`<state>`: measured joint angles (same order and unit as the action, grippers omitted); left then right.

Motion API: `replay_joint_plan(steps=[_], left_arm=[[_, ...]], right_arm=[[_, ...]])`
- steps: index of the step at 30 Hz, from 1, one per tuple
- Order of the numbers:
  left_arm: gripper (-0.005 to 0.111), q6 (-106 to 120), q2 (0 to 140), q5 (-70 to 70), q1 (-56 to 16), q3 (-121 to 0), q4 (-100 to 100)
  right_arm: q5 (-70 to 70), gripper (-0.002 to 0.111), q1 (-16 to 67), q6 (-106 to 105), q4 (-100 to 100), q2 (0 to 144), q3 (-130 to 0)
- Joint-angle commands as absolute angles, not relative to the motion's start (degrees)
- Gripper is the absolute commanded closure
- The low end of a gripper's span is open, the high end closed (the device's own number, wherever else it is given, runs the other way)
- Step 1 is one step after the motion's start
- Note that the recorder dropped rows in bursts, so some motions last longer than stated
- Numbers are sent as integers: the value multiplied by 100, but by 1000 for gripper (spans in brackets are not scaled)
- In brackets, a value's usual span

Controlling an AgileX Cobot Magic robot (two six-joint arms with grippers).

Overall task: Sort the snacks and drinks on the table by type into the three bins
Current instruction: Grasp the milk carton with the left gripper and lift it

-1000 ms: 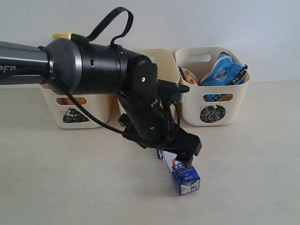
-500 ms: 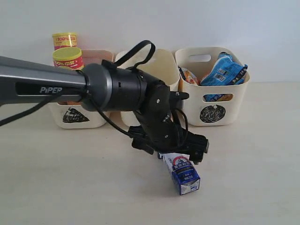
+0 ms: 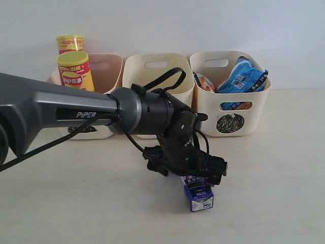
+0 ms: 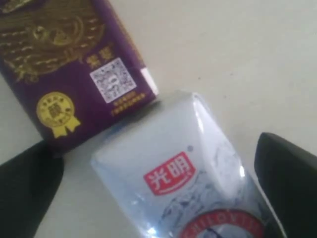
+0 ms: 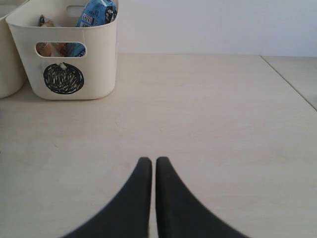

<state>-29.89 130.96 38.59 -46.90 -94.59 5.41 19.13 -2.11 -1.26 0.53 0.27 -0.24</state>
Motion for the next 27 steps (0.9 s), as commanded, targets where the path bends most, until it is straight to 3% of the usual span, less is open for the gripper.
replay_joint_plan(steps=[1,4,6,8,9,27], left_arm=[[13,-3041,13209,3903,-4716,-9470,541],[33,-3041,13199,3938,-4716,-9470,541],[60,-3041,13199,4005,-4716,-9470,541],[95,-2996,13199,4147,-4716,-9470,541],[102,-2808,13187,4208,-4716,-9470,533],[103,-1458,11815,4946,-4730,-9470,321]], right_arm=[[1894,108,-226,-142,45,0,0],[1894,108,-226,-142,45,0,0],[1894,108,-226,-142,45,0,0],[1894,108,-226,-142,45,0,0],[1894,108,-226,-142,45,0,0],[1894,108,-226,-142,45,0,0]])
